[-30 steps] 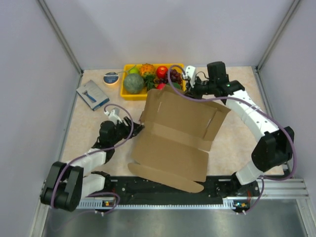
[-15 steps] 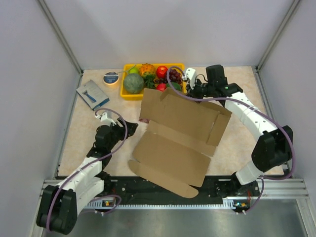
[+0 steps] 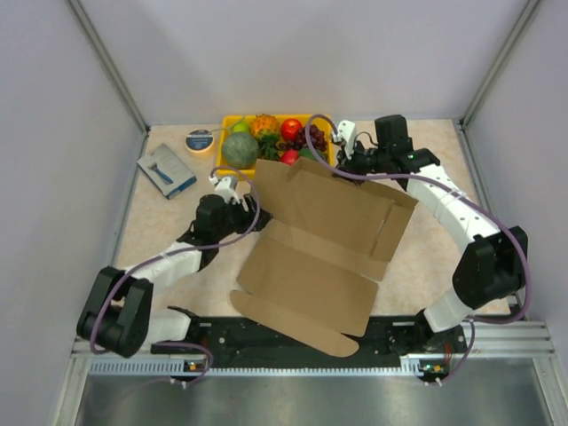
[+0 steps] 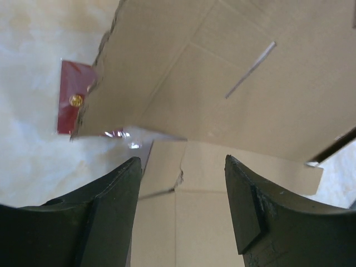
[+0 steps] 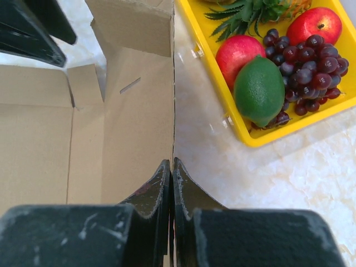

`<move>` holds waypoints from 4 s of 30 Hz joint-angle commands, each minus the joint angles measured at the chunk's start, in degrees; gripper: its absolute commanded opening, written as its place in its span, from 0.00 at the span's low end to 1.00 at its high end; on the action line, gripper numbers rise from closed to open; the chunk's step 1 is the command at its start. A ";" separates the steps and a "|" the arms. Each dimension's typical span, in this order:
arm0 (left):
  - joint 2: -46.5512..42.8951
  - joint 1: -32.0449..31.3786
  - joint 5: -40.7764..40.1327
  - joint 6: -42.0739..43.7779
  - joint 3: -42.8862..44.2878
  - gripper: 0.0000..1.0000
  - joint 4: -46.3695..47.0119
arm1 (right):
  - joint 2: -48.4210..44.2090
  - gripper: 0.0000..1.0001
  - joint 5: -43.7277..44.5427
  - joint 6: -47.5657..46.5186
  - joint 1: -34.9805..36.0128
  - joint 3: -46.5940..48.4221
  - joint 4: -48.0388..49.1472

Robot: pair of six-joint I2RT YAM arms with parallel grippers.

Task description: Fold the paper box

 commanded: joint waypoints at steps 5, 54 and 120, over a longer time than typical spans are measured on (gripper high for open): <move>14.22 -3.43 -1.81 3.11 10.79 0.64 -4.12 | -3.75 0.00 -2.86 -1.72 -0.36 3.07 1.71; -10.71 -11.08 -13.33 2.48 0.14 0.65 4.42 | -20.45 0.00 40.64 -13.50 21.43 -30.51 32.38; 9.75 -18.46 -35.22 20.34 27.67 0.00 -8.78 | -18.01 0.92 101.09 60.41 19.76 -40.19 37.86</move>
